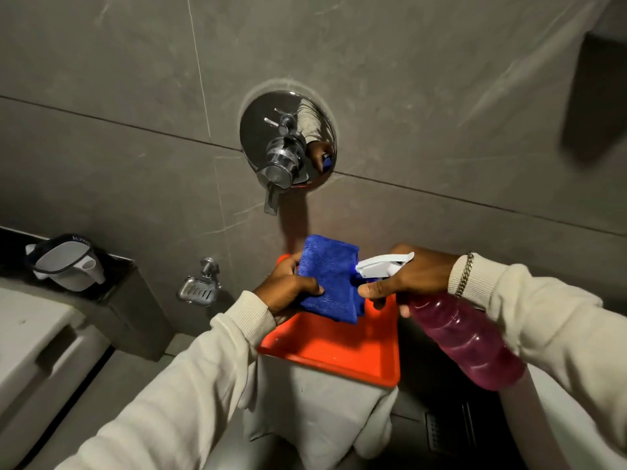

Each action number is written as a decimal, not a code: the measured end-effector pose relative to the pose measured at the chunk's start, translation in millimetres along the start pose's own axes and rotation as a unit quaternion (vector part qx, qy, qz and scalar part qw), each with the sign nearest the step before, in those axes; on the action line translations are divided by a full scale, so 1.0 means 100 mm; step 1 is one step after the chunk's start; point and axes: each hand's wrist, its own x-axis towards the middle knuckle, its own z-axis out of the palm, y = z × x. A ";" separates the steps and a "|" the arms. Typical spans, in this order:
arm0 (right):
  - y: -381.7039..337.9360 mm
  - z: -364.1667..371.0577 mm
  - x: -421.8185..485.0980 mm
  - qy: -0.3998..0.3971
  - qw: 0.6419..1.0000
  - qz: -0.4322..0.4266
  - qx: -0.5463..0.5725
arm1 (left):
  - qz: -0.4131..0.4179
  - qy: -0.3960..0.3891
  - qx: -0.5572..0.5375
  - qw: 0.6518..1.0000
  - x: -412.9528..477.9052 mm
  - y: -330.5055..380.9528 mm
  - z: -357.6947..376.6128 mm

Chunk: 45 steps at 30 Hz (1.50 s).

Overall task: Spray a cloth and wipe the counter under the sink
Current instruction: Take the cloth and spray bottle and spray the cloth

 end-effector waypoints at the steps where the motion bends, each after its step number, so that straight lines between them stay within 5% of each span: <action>1: -0.02 0.02 -0.03 0.007 1.000 -0.003 -0.002 | 0.003 -0.004 0.003 1.000 -0.03 0.00 0.01; 16: 0.08 0.12 -0.12 0.128 0.991 0.005 -0.039 | 0.013 -0.015 0.034 0.999 -0.17 0.06 0.06; 33: 0.20 0.07 -0.12 0.160 0.987 -0.024 -0.022 | 0.004 -0.001 0.024 1.000 -0.17 0.11 -0.03; 45: 0.65 0.17 0.57 0.402 0.907 -0.038 0.118 | -0.015 0.123 0.068 0.990 -0.21 -0.14 -0.32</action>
